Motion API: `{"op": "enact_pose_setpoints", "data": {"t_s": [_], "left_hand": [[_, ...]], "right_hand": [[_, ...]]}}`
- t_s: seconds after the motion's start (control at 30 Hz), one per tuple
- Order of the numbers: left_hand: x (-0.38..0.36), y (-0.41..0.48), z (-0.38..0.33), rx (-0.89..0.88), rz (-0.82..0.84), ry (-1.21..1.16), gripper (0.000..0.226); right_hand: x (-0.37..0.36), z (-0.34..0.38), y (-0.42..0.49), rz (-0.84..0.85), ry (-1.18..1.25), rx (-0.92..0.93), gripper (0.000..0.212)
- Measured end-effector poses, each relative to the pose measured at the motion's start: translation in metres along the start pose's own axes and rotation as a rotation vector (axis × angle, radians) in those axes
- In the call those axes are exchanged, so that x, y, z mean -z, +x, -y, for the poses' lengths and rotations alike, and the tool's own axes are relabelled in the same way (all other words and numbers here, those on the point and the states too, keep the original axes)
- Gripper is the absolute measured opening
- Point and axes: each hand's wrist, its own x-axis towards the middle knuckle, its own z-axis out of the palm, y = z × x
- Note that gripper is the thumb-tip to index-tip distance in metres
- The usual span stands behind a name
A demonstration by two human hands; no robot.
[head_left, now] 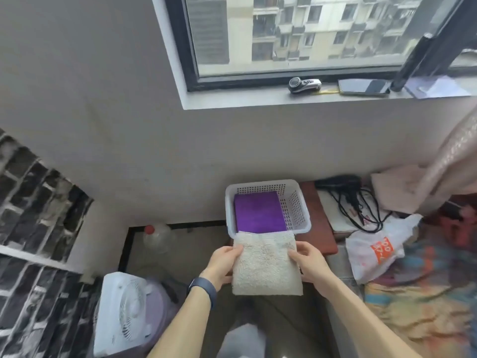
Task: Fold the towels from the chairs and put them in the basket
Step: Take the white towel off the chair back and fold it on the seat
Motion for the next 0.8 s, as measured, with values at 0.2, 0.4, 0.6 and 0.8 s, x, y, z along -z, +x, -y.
{"op": "enact_pose_setpoints", "data": {"t_s": [0.2,0.4,0.6,0.8], "left_hand": [[-0.009,0.069,-0.052,0.093,0.000,0.046,0.029],[-0.016,0.143,-0.081,0.139,-0.037,0.075,0.024],[-0.024,0.202,-0.092,0.068,-0.130,0.162,0.033],[-0.034,0.228,-0.090,0.044,-0.171,0.156,0.044]], "right_hand": [[-0.007,0.035,0.076,-0.029,-0.084,-0.145,0.027],[-0.013,0.058,0.150,-0.056,-0.151,-0.171,0.022],[-0.021,0.062,0.220,-0.073,-0.229,-0.100,0.022],[-0.022,0.057,0.251,-0.072,-0.210,-0.091,0.029]]}}
